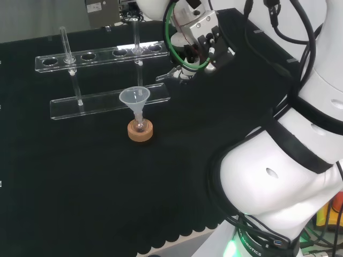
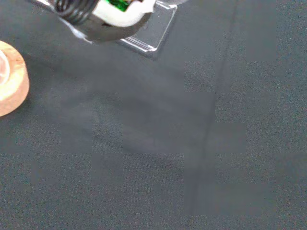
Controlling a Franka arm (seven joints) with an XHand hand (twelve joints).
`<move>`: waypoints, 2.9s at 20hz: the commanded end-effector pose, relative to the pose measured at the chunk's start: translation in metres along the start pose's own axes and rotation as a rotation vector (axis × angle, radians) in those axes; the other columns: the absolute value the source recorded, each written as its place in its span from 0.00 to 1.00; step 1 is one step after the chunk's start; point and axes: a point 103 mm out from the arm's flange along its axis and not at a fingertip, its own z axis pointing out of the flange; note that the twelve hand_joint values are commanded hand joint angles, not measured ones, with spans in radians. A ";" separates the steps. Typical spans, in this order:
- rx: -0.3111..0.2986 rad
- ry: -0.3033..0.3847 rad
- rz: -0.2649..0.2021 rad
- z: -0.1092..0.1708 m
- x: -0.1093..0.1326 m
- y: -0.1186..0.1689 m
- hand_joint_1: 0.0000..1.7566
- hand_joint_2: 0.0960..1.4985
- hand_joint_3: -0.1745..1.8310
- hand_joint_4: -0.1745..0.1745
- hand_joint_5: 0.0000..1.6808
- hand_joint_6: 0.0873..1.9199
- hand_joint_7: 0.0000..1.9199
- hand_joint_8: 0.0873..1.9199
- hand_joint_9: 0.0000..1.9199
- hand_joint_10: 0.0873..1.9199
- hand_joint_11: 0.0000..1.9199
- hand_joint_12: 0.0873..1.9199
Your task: Pour all the NaCl from the weighing funnel into the round-bottom flask.
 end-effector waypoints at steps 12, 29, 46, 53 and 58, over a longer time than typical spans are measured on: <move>0.063 -0.110 -0.045 -0.015 0.032 0.016 0.61 0.52 0.32 1.00 0.66 0.43 0.38 0.29 0.53 0.16 0.36 0.59; 0.077 -0.231 -0.061 -0.033 0.050 0.019 0.61 0.51 0.33 1.00 0.66 0.43 0.38 0.29 0.53 0.16 0.35 0.59; 0.099 -0.243 -0.054 -0.033 0.051 0.023 0.61 0.51 0.33 1.00 0.66 0.43 0.38 0.29 0.53 0.16 0.35 0.59; 0.096 -0.238 -0.056 -0.032 0.049 0.023 0.61 0.51 0.33 1.00 0.66 0.44 0.38 0.29 0.53 0.16 0.35 0.59; 0.090 -0.245 -0.055 -0.034 0.048 0.024 0.61 0.51 0.33 1.00 0.66 0.44 0.38 0.29 0.53 0.16 0.35 0.59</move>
